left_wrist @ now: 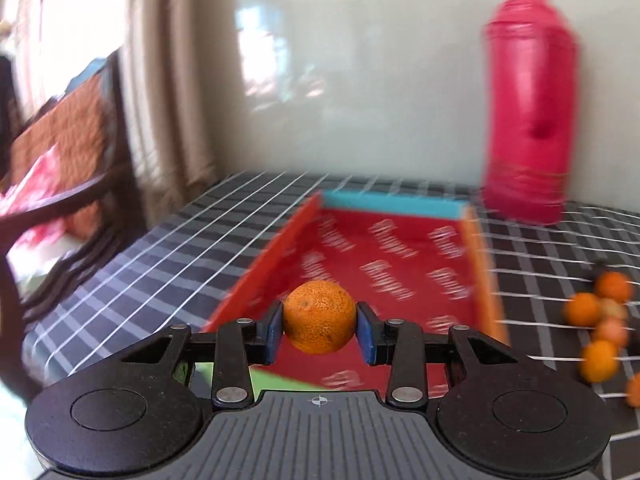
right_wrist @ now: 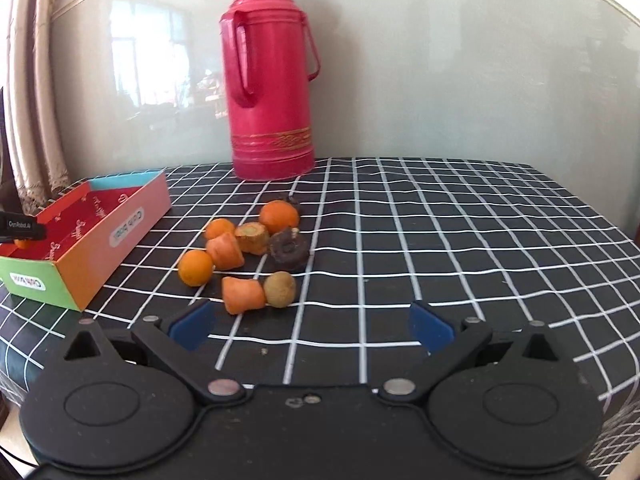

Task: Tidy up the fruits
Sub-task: 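Lower the orange into the red box and open the left gripper, then grasp the orange carrot chunk with the right gripper and lift it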

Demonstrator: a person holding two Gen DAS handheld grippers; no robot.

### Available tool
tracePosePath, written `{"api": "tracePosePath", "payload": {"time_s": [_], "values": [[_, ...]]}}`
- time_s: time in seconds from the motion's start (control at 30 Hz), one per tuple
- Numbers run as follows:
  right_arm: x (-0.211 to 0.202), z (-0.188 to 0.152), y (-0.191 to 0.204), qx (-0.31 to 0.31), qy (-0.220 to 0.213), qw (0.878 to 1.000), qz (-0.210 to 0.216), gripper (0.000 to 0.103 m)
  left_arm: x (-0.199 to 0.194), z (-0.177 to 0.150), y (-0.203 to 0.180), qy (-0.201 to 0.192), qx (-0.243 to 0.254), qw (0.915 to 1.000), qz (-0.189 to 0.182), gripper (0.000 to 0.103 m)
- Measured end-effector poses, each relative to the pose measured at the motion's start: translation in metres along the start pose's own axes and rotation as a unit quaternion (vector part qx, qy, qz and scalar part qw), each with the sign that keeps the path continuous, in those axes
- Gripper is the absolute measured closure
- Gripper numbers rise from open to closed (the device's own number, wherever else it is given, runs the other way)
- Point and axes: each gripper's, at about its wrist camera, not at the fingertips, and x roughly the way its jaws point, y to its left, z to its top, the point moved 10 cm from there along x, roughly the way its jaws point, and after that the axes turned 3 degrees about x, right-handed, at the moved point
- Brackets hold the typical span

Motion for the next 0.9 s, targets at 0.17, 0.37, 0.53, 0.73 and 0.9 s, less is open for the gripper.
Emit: {"api": "tracePosePath", "payload": {"time_s": [0.17, 0.37, 0.53, 0.73, 0.9], "values": [[0.013, 0.005, 0.013, 0.002, 0.001, 1.000, 0.027, 0.006, 0.001, -0.012, 0.014, 0.009, -0.002, 0.9999, 0.009, 0.061], [0.019, 0.012, 0.032, -0.007, -0.008, 0.998, 0.060, 0.038, -0.018, -0.003, 0.018, -0.032, -0.015, 0.9993, 0.008, 0.014], [0.029, 0.012, 0.048, -0.031, 0.001, 0.997, 0.075, 0.062, -0.030, 0.005, 0.030, -0.063, -0.020, 0.9977, 0.015, 0.009], [0.045, 0.008, 0.051, -0.053, 0.014, 0.997, 0.062, 0.065, -0.028, 0.002, 0.045, -0.059, -0.035, 0.9975, 0.019, 0.009], [0.048, 0.006, 0.052, -0.059, 0.013, 0.996, 0.064, 0.065, -0.025, 0.001, 0.050, -0.055, -0.043, 0.9974, 0.018, 0.008]]}}
